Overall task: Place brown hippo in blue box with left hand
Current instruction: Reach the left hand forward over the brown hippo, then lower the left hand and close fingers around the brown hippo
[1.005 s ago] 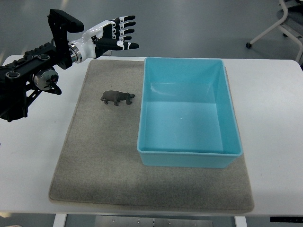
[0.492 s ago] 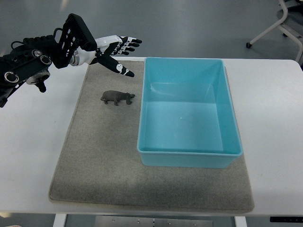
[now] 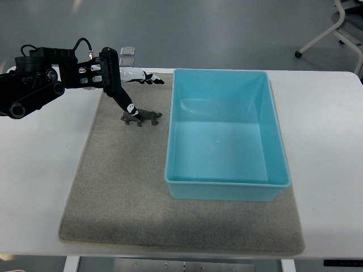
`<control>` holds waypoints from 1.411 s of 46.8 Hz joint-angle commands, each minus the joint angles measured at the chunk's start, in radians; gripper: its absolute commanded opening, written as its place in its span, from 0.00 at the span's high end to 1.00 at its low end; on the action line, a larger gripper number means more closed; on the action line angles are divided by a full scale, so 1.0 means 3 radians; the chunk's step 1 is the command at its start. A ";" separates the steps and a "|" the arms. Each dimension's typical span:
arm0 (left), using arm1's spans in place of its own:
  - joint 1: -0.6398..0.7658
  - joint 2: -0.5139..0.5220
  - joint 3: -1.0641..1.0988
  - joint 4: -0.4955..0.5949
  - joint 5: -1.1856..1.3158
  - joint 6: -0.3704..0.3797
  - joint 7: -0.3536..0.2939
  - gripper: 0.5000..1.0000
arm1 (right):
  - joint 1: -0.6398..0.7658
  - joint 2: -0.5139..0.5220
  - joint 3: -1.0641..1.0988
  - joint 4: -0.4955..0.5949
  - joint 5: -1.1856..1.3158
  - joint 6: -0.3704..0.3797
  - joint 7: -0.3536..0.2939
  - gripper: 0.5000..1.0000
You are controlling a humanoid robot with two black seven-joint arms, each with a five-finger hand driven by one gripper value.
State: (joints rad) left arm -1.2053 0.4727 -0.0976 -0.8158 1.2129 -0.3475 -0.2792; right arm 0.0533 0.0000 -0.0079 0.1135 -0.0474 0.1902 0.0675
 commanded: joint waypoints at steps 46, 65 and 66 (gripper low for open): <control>-0.0139 -0.0016 0.0269 -0.0037 0.0385 -0.0002 -0.0066 0.01 | 0.0001 0.0000 -0.0004 0.0000 0.0000 0.0000 0.0000 0.13; -0.0134 -0.0032 0.0371 -0.0027 0.0385 -0.0007 -0.0066 0.04 | -0.0004 0.0000 -0.0004 0.0000 0.0000 0.0000 0.0000 0.13; -0.0134 -0.0037 0.0371 -0.0027 0.0385 -0.0007 -0.0066 0.04 | 0.0001 0.0000 0.0001 0.0000 0.0000 0.0000 0.0000 0.13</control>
State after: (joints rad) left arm -1.2445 0.4635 0.0135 -0.8258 1.3270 -0.3515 -0.2991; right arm 0.0538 0.0000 -0.0080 0.1135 -0.0475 0.1902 0.0675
